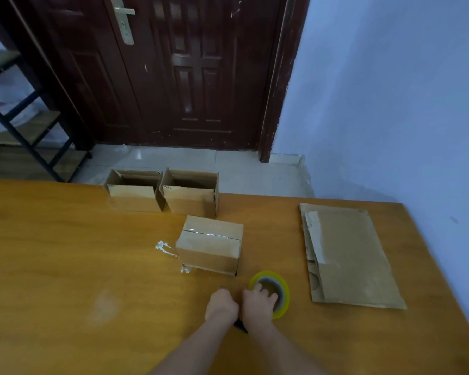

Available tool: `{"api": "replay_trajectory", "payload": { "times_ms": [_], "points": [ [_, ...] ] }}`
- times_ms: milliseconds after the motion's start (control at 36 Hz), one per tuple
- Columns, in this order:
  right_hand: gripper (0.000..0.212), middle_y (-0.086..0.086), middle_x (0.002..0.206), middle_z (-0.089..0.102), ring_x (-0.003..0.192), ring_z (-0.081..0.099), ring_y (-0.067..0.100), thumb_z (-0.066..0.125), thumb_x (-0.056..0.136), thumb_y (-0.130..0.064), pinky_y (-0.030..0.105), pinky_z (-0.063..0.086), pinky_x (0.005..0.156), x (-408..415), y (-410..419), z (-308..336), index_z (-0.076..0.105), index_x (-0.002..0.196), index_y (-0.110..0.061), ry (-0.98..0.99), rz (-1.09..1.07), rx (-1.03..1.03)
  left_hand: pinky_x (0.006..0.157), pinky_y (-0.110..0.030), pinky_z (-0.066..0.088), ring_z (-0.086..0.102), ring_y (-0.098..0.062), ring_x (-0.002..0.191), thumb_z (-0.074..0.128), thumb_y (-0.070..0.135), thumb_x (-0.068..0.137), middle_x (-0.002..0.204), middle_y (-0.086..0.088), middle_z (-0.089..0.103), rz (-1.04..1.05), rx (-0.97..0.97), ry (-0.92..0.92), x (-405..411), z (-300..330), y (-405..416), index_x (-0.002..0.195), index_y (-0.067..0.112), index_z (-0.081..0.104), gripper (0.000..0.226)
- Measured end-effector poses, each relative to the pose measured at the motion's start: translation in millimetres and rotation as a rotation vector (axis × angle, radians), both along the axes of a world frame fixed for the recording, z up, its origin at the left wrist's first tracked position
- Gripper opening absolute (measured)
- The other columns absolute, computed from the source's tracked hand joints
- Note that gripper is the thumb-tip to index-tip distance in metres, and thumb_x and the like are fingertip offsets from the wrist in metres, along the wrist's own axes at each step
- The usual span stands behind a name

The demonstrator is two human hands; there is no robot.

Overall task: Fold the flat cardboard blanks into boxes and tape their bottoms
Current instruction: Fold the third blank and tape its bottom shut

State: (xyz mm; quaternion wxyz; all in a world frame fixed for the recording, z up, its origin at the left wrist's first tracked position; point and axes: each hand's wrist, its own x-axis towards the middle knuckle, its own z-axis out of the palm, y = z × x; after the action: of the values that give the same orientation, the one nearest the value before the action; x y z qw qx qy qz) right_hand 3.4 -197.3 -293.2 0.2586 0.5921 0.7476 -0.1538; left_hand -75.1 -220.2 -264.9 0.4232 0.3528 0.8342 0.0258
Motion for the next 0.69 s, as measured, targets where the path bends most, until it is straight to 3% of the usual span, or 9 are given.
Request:
{"api": "replay_trajectory", "payload": {
  "times_ms": [111,222,306,361,389,444,528,583,694],
  "points": [
    [0.035,0.015,0.137,0.037,0.119,0.045,0.036,0.032,0.101,-0.025,0.054,0.028,0.101,0,0,-3,0.039,0.135,-0.023,-0.037,0.023,-0.063,0.067,-0.027,0.048,0.062,-0.022,0.095,0.045,0.02,0.095,0.096,-0.004,0.059,-0.119,0.05,0.052,-5,12,8,0.108,0.01,0.057,0.021],
    [0.033,0.013,0.139,0.037,0.118,0.047,0.034,0.033,0.1,-0.033,0.048,0.035,0.099,4,2,0,0.045,0.129,-0.023,0.063,-0.007,-0.092,0.071,-0.031,0.048,0.061,-0.023,0.097,0.048,0.03,0.093,0.101,-0.003,0.06,-0.244,0.126,0.096,-6,29,17,0.105,0.013,0.057,0.022],
    [0.036,0.012,0.12,0.056,0.105,0.058,0.03,0.051,0.093,-0.038,0.04,0.046,0.084,14,19,11,0.054,0.121,-0.015,0.242,0.002,-0.199,0.075,-0.033,0.049,0.061,-0.024,0.1,0.047,0.029,0.093,0.108,-0.005,0.063,-0.306,0.181,0.104,-6,43,28,0.108,0.013,0.059,0.025],
    [0.046,0.01,0.103,0.064,0.097,0.06,0.027,0.059,0.09,-0.04,0.034,0.047,0.07,21,33,24,0.053,0.124,-0.011,0.308,0.06,-0.31,0.076,-0.034,0.048,0.061,-0.026,0.101,0.046,0.028,0.093,0.108,-0.007,0.063,-0.339,0.234,0.104,-5,55,36,0.108,0.012,0.06,0.026],
    [0.052,0.008,0.103,0.064,0.097,0.059,0.026,0.06,0.089,-0.042,0.034,0.047,0.071,25,41,30,0.05,0.128,-0.011,0.313,0.085,-0.331,0.076,-0.034,0.048,0.061,-0.027,0.101,0.046,0.028,0.093,0.108,-0.008,0.064,-0.353,0.266,0.106,-5,61,41,0.107,0.012,0.061,0.027],
    [0.052,0.007,0.113,0.064,0.101,0.06,0.027,0.059,0.09,-0.042,0.036,0.047,0.082,33,56,44,0.048,0.134,-0.017,0.33,0.083,-0.295,0.078,-0.034,0.047,0.06,-0.028,0.102,0.045,0.028,0.093,0.108,-0.008,0.063,-0.367,0.323,0.113,-6,74,50,0.107,0.012,0.061,0.027],
    [0.032,0.003,0.098,0.067,0.089,0.063,0.021,0.048,0.095,-0.037,0.034,0.048,0.076,38,80,63,0.06,0.119,-0.02,0.43,-0.073,-0.132,0.082,-0.034,0.05,0.06,-0.029,0.1,0.046,0.03,0.093,0.103,-0.008,0.063,-0.34,0.382,0.084,-13,92,62,0.104,0.013,0.061,0.025],
    [0.034,0.011,0.108,0.067,0.099,0.062,0.027,0.044,0.098,-0.033,0.035,0.05,0.08,36,93,78,0.062,0.119,-0.014,0.495,-0.188,-0.016,0.082,-0.037,0.053,0.062,-0.027,0.093,0.047,0.027,0.093,0.095,-0.009,0.064,-0.301,0.462,0.054,-21,101,70,0.099,0.011,0.063,0.023],
    [0.043,0.015,0.108,0.067,0.101,0.062,0.028,0.043,0.099,-0.036,0.034,0.049,0.083,23,107,95,0.056,0.129,-0.008,0.692,-0.323,0.007,0.061,-0.022,0.047,0.06,-0.015,0.077,0.047,0.021,0.097,0.085,-0.004,0.062,-0.129,0.643,0.135,-53,119,84,0.099,0.01,0.063,0.019]
  ]
}}
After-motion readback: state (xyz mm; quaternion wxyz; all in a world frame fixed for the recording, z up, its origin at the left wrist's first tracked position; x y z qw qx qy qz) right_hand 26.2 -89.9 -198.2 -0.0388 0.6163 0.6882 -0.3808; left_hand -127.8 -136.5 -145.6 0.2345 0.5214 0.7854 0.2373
